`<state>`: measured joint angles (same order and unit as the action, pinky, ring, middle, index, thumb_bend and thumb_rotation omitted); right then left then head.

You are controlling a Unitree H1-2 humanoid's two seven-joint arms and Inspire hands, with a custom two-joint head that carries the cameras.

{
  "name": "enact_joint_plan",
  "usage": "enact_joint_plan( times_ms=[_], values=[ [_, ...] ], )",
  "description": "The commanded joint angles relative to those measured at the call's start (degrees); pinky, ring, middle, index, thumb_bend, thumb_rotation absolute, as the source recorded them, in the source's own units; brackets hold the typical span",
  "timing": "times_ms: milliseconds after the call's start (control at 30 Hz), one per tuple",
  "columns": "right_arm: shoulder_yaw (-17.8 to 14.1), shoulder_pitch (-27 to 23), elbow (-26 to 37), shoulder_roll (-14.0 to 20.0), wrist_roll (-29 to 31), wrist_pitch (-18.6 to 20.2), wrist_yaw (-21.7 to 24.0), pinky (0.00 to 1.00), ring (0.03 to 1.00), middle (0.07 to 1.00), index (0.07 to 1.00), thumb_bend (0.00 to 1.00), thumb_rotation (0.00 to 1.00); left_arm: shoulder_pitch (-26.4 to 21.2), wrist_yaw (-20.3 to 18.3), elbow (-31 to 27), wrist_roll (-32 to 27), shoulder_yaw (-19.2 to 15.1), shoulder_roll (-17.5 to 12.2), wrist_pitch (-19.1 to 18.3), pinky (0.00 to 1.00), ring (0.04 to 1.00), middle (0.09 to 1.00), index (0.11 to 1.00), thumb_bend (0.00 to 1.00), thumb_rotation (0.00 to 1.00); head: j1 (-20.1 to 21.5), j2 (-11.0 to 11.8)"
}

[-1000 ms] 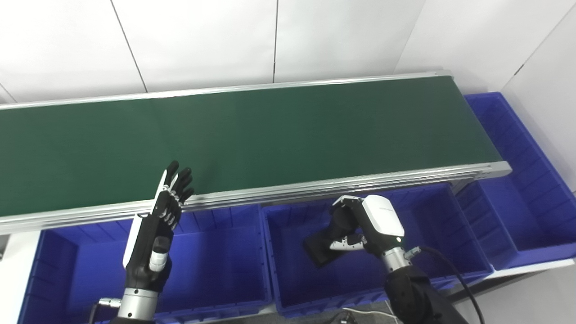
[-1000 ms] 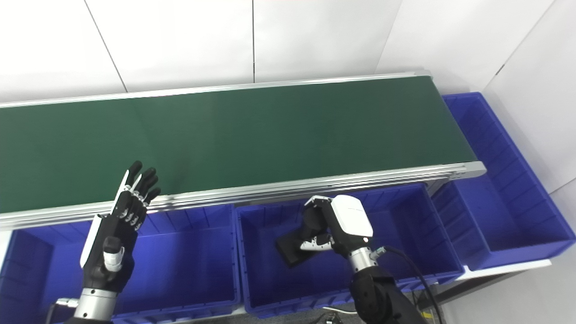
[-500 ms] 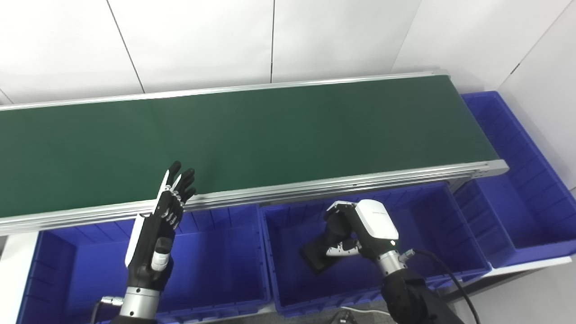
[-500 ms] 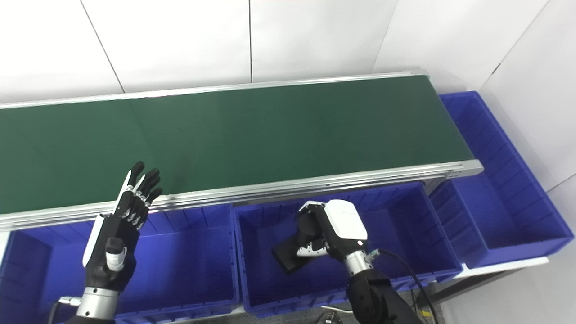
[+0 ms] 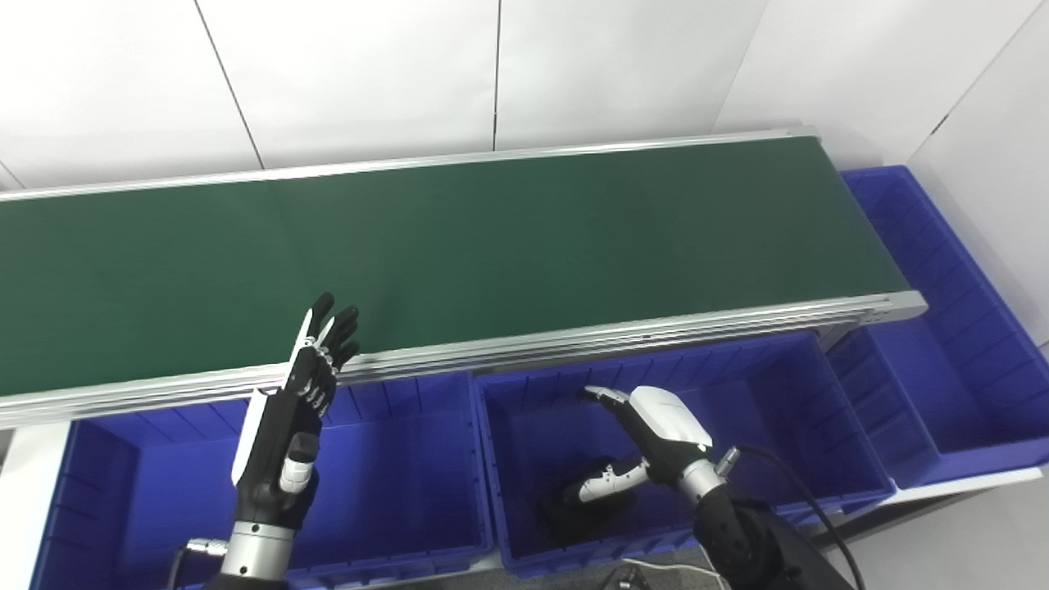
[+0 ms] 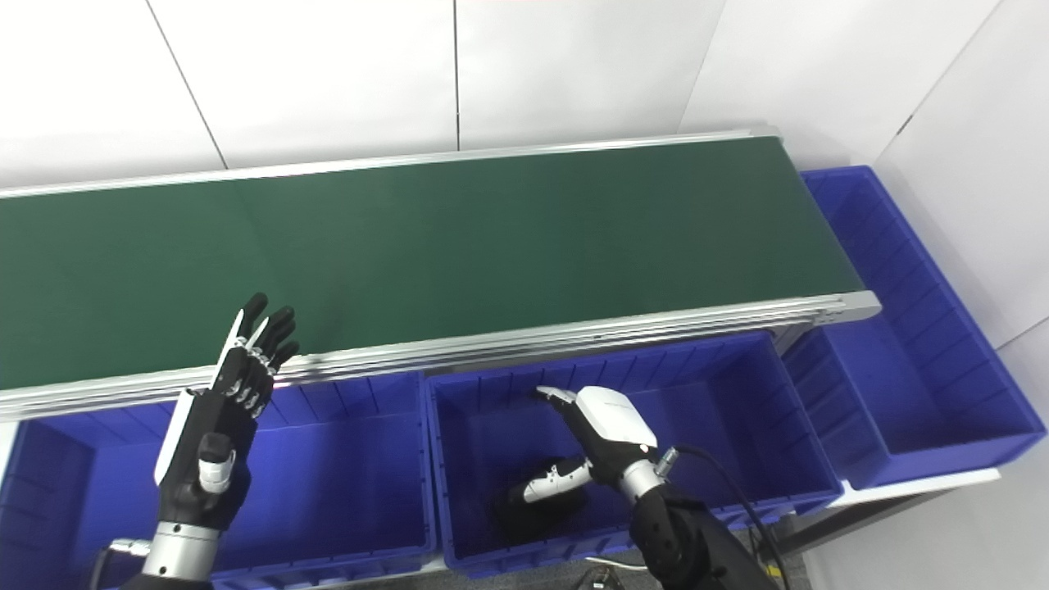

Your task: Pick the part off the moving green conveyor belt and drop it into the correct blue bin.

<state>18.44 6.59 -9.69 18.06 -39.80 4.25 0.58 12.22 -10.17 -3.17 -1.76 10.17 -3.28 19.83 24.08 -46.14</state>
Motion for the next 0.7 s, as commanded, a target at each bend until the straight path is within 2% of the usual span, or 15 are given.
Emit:
enact_joint_plan(
  times_ms=[0, 300, 400, 467, 500, 667],
  values=[
    [-0.5, -0.5, 2.0, 0.7, -0.2, 0.6, -0.1, 0.9, 0.913, 0.935, 0.902, 1.0, 0.52, -0.7, 0.1, -1.9, 0.2, -0.1, 0.2, 1.6, 0.92, 0.948, 0.938, 1.0, 0.98, 0.97, 0.0, -0.1],
    [-0.8, -0.5, 1.7, 0.6, 0.2, -0.2, -0.4, 0.89, 0.907, 0.932, 0.901, 1.0, 0.56, -0.6, 0.1, -1.7, 0.4, 0.0, 0.2, 1.8, 0.92, 0.957, 0.939, 1.0, 0.98, 0.97, -0.3, 0.1],
    [-1.6, 0.0, 2.5, 0.6, 2.5, -2.4, -0.8, 0.82, 0.89, 0.926, 0.901, 1.0, 0.56, -0.4, 0.2, -2.0, 0.7, 0.2, 0.4, 1.5, 0.93, 0.96, 0.943, 1.0, 0.97, 0.97, -1.2, 0.3],
    [-2.1, 0.5, 4.5, 0.9, 4.4, -3.9, -0.3, 0.73, 0.867, 0.921, 0.898, 1.0, 0.6, -0.2, 0.4, -2.2, 1.1, 0.3, 0.6, 1.4, 0.92, 0.952, 0.939, 1.0, 0.98, 0.97, -1.9, 0.3],
    [-2.2, 0.8, 6.4, 1.2, 5.7, -4.3, 0.6, 0.72, 0.868, 0.925, 0.9, 1.0, 0.63, -0.1, 0.4, -2.4, 1.1, 0.4, 0.7, 1.4, 0.91, 0.952, 0.938, 1.0, 0.98, 0.97, -2.1, 0.3],
    [-3.0, 2.8, 16.9, 2.5, 12.3, -3.1, 5.8, 0.75, 0.899, 0.942, 0.909, 1.0, 0.71, -0.2, 0.4, -2.4, 0.9, 0.4, 0.9, 1.7, 0.92, 0.958, 0.942, 1.0, 0.97, 0.97, -2.6, 0.2]
  ],
)
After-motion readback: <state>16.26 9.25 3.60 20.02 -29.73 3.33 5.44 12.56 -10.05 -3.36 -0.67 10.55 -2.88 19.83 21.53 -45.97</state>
